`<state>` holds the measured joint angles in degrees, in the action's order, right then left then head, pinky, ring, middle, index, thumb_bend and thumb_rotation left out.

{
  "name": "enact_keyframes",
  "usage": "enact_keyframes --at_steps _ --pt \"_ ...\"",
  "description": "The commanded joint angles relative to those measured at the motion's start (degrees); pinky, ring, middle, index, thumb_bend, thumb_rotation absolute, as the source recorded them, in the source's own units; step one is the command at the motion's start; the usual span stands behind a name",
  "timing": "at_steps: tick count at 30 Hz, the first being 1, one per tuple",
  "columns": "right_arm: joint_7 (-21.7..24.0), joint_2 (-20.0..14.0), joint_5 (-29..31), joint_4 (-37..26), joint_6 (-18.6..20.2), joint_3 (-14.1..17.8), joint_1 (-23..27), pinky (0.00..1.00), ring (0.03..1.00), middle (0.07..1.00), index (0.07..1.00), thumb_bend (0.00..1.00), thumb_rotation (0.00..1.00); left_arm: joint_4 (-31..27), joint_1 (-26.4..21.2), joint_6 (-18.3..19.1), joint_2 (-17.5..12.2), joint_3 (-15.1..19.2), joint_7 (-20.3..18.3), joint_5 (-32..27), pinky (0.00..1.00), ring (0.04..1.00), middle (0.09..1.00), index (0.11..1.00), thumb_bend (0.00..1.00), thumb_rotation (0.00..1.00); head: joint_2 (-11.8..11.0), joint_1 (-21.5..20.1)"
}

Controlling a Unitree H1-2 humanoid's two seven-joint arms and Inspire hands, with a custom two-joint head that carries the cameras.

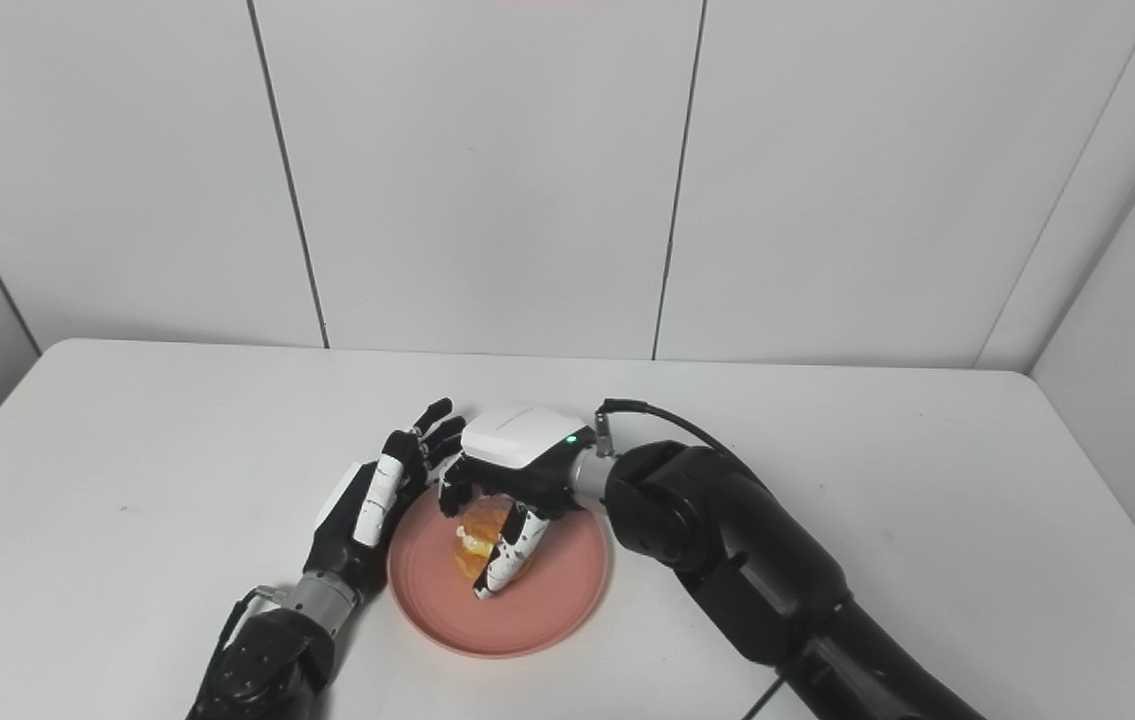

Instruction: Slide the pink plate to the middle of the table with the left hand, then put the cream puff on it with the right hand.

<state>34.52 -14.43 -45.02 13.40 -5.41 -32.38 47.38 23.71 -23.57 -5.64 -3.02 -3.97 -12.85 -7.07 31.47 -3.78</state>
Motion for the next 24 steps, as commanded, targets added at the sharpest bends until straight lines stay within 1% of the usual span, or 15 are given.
enact_keyframes --at_steps 1,6,9,12,14,17,21,23,24 --pt "0.4 -0.5 0.6 -2.2 1.9 1.3 1.3 0.61 0.72 0.745 0.648 1.0 0.42 3.9 3.8 0.8 1.6 -1.1 -1.3 0.0 0.78 0.94 0.926 0.925 0.94 0.97 0.0 0.0" --pt "1.4 -0.8 0.2 -3.7 2.1 1.3 0.5 0.62 0.736 0.753 0.65 1.0 0.44 4.1 3.8 1.0 1.4 -0.9 -1.4 -0.2 0.79 0.949 0.931 0.925 0.96 0.97 -0.1 -0.3" --pt "2.0 -0.9 0.4 -4.7 3.1 2.0 -0.1 0.63 0.756 0.769 0.651 1.0 0.45 4.1 3.7 1.0 1.5 -0.9 -1.2 -0.2 0.79 0.95 0.929 0.923 0.96 0.96 -0.2 -0.2" --pt "0.5 -1.0 2.4 -6.7 3.9 4.7 -1.7 0.61 0.738 0.754 0.641 1.0 0.44 4.0 3.6 0.7 1.6 -0.7 -1.0 -0.3 0.79 0.956 0.926 0.919 0.96 0.96 -0.3 0.0" --pt "0.2 -1.2 3.5 -8.3 4.3 6.5 -2.7 0.59 0.713 0.74 0.656 1.0 0.45 3.8 3.6 0.7 1.7 -0.4 -0.9 -0.7 0.79 0.954 0.924 0.915 0.96 0.96 -0.2 -0.2" --pt "-0.5 -1.3 5.1 -10.5 5.0 9.0 -4.2 0.57 0.683 0.719 0.683 1.0 0.48 3.7 3.4 0.6 1.5 0.3 -0.8 -1.1 0.78 0.936 0.922 0.913 0.94 0.98 -0.2 -0.5" --pt "-3.5 -1.5 7.0 -12.8 4.6 13.1 -6.5 0.56 0.67 0.703 0.694 1.0 0.53 3.2 3.1 1.1 1.7 1.6 -0.1 -1.7 0.75 0.922 0.92 0.903 0.94 0.97 -0.2 -0.5" --pt "-5.7 -1.6 8.7 -12.7 3.9 15.4 -7.8 0.6 0.704 0.733 0.705 0.96 0.66 3.1 2.8 1.4 1.7 2.2 0.0 -1.9 0.75 0.923 0.931 0.917 0.97 0.97 -0.2 -0.4" --pt "-7.4 -1.5 9.5 -12.2 2.9 16.5 -8.6 0.6 0.708 0.737 0.706 0.96 0.68 3.2 2.6 1.2 1.7 2.5 0.1 -1.9 0.75 0.923 0.932 0.918 0.97 0.97 -0.2 -0.4"
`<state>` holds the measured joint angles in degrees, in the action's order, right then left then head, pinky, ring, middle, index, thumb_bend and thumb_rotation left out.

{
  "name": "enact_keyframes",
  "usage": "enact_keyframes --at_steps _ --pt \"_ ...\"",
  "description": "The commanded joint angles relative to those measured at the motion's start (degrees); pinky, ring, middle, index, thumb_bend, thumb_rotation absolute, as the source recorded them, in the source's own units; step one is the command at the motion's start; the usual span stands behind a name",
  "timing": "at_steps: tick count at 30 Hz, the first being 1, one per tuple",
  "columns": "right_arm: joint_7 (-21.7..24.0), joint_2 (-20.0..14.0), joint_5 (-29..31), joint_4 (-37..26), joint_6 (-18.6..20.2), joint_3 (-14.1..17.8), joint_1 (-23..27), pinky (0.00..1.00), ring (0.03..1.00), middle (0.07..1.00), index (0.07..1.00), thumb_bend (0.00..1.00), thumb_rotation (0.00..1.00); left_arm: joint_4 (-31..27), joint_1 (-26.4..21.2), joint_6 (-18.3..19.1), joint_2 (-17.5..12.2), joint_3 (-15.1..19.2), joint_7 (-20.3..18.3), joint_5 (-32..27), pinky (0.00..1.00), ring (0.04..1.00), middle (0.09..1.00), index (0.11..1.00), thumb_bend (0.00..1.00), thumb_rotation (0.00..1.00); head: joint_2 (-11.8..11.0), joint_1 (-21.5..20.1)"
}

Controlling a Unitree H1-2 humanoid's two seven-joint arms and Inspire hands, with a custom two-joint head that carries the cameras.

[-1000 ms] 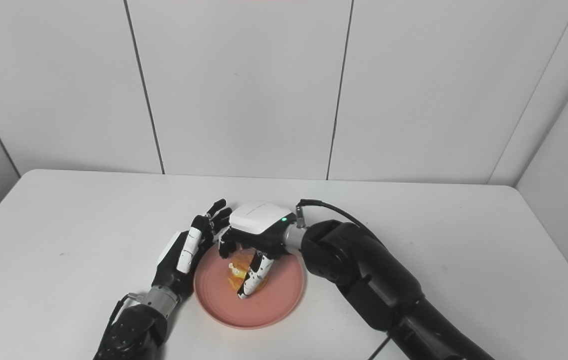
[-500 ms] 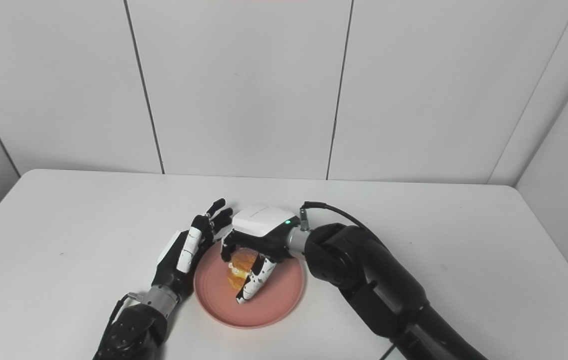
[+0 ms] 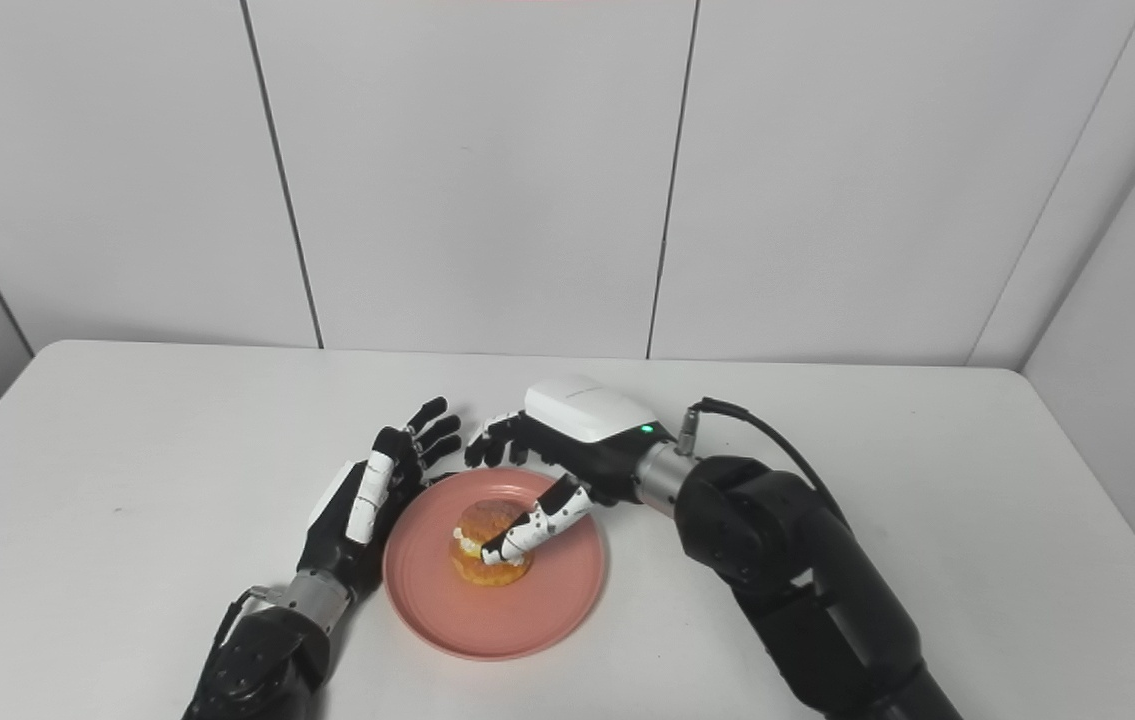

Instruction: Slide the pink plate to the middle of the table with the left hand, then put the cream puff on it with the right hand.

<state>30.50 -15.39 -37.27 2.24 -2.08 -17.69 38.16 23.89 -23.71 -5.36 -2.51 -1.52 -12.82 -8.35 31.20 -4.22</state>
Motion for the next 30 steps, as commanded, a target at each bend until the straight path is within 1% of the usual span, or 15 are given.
enact_keyframes --at_steps 1,5,7,8,10,12,13,14,16,19,21,24,26,28,30 --pt "-5.3 -0.5 2.4 -0.2 -1.5 2.8 -0.1 0.61 0.711 0.739 0.705 0.92 0.72 3.2 2.7 0.7 1.1 0.3 0.4 -0.5 0.76 0.922 0.935 0.922 0.97 0.97 0.0 0.0" --pt "-12.9 0.2 4.4 3.3 -4.5 5.5 -2.9 0.61 0.7 0.73 0.714 0.82 0.79 3.8 2.3 -1.2 1.0 1.2 1.5 0.1 0.78 0.918 0.936 0.927 0.96 0.97 0.1 -0.2" --pt "-17.8 1.1 4.8 5.7 -5.2 6.9 -4.4 0.63 0.713 0.736 0.721 0.81 0.85 4.0 2.1 -2.9 0.9 1.7 2.5 0.6 0.84 0.929 0.938 0.933 0.93 0.96 0.2 -0.3" --pt "-21.0 1.9 5.0 7.6 -5.7 7.7 -5.4 0.64 0.724 0.741 0.726 0.82 0.88 4.1 2.1 -4.6 0.8 1.8 3.5 1.7 0.86 0.932 0.937 0.933 0.92 0.95 0.2 -0.3" --pt "-26.6 3.7 6.3 11.5 -6.6 9.6 -7.1 0.64 0.732 0.753 0.733 0.83 0.9 4.4 2.0 -7.8 0.5 1.8 6.0 4.4 0.89 0.938 0.936 0.93 0.92 0.95 0.2 -0.2" --pt "-30.4 5.7 10.3 15.5 -9.1 12.0 -8.3 0.64 0.742 0.772 0.745 0.8 0.91 4.4 1.9 -9.3 0.5 2.0 8.1 6.3 0.91 0.95 0.944 0.934 0.92 0.95 0.3 -0.1" --pt "-31.4 6.4 12.1 16.7 -10.0 12.8 -8.6 0.67 0.755 0.779 0.748 0.79 0.88 4.4 1.9 -9.6 0.5 2.0 8.8 6.8 0.93 0.959 0.949 0.938 0.92 0.96 0.3 0.0" --pt "-32.9 8.2 15.3 18.8 -10.8 14.7 -9.3 0.67 0.759 0.781 0.749 0.79 0.86 4.9 1.8 -10.4 0.5 2.1 9.5 7.5 0.94 0.962 0.951 0.939 0.92 0.96 0.4 0.1" --pt "-35.6 10.5 18.7 21.9 -12.0 16.9 -10.2 0.73 0.784 0.797 0.772 0.83 0.9 5.8 1.5 -11.4 0.4 2.3 10.7 8.3 0.98 0.983 0.967 0.949 0.91 0.98 0.5 0.0" --pt "-39.0 12.2 19.7 25.5 -13.8 17.7 -11.0 0.83 0.865 0.855 0.781 0.8 0.97 6.8 1.1 -12.3 0.5 2.6 12.2 8.8 1.0 0.999 0.99 0.949 0.91 0.96 0.5 -0.1" --pt "-41.0 13.3 21.1 28.1 -15.8 18.3 -11.2 0.86 0.893 0.882 0.787 0.79 0.98 7.0 1.0 -12.9 0.7 2.9 13.3 9.0 1.0 1.0 0.998 0.948 0.9 0.96 0.6 -0.1" --pt "-40.3 15.8 28.8 31.1 -18.5 21.2 -11.2 0.85 0.893 0.889 0.824 0.78 0.96 7.3 0.8 -13.1 0.8 2.9 16.3 11.6 1.0 1.0 1.0 0.943 0.89 0.96 0.6 0.0" --pt "-39.8 17.3 33.1 32.3 -18.4 23.1 -11.3 0.88 0.92 0.92 0.855 0.8 0.97 7.5 0.8 -12.6 0.7 2.6 17.8 13.3 1.0 1.0 1.0 0.946 0.87 0.98 0.6 0.1" --pt "-40.2 17.6 33.4 32.9 -18.5 23.3 -11.7 0.9 0.941 0.943 0.872 0.79 0.99 7.1 1.0 -11.7 0.6 2.3 18.0 13.8 1.0 1.0 1.0 0.953 0.84 1.0 0.8 0.1" --pt "-40.5 17.3 32.5 33.3 -19.1 22.6 -12.1 0.91 0.949 0.938 0.861 0.8 0.98 6.6 1.2 -10.8 0.5 2.4 16.9 12.7 1.0 1.0 1.0 0.963 0.83 1.0 0.9 0.1"
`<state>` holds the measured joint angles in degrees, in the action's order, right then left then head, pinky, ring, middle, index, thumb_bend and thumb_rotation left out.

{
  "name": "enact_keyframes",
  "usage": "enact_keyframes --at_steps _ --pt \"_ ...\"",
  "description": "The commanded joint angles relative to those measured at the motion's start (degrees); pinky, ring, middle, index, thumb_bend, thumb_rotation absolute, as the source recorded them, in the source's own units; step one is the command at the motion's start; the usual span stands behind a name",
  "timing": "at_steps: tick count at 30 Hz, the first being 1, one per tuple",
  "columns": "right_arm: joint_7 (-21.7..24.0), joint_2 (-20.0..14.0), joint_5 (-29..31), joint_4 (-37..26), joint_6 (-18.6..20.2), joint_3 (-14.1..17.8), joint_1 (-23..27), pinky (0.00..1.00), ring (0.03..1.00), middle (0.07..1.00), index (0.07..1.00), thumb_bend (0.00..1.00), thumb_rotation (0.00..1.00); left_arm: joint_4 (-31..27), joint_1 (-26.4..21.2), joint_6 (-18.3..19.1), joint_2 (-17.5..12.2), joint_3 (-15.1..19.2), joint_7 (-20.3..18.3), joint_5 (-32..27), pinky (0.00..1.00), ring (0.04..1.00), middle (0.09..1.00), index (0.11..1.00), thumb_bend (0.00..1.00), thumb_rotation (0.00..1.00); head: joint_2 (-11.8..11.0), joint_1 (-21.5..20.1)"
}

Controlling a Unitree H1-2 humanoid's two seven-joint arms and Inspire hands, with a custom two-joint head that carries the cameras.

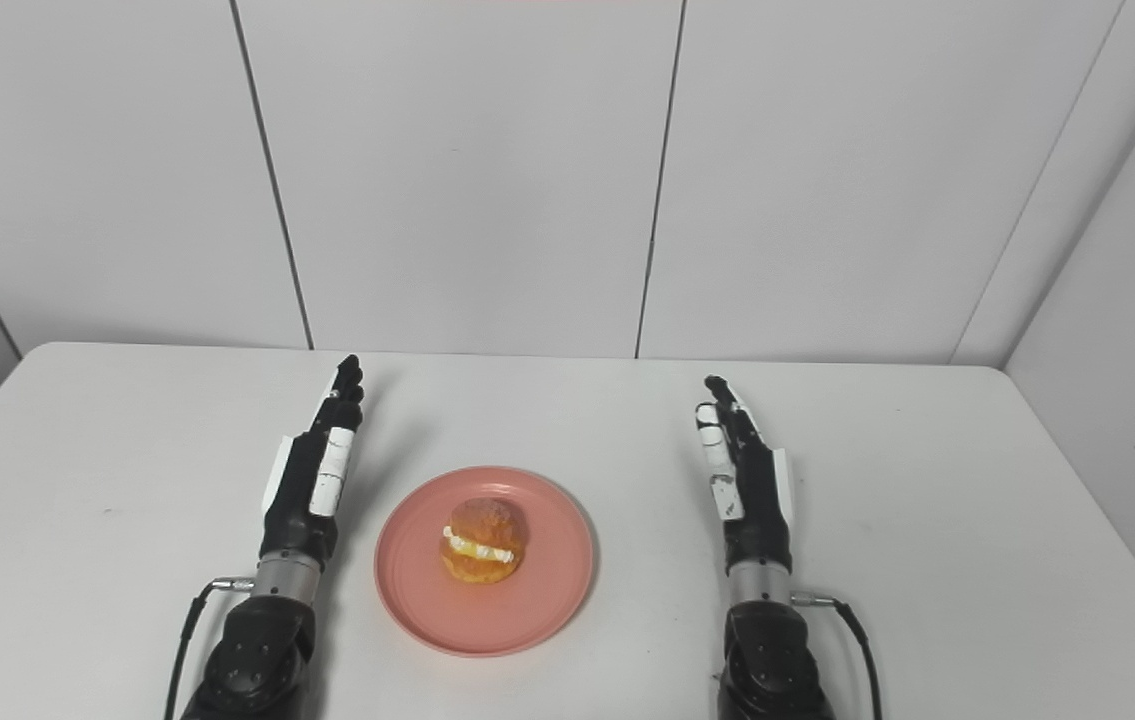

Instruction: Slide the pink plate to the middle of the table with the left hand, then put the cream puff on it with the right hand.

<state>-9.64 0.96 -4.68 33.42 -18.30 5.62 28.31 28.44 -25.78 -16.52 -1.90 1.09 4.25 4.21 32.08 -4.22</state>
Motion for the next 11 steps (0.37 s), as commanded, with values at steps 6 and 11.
enact_keyframes --at_steps 6,11 --pt "0.2 1.6 1.5 2.7 -2.9 -1.0 -3.3 0.93 0.954 0.941 0.871 0.8 0.97 1.3 3.6 3.1 -0.2 -0.1 -1.7 -1.5 1.0 1.0 1.0 0.964 0.88 1.0 0.2 0.0" --pt "1.1 1.7 2.3 2.5 -2.8 -1.7 -3.9 0.96 0.975 0.961 0.904 0.82 1.0 0.4 4.0 6.4 0.0 0.0 -2.1 -2.2 1.0 1.0 1.0 0.967 0.9 1.0 0.3 -0.1"
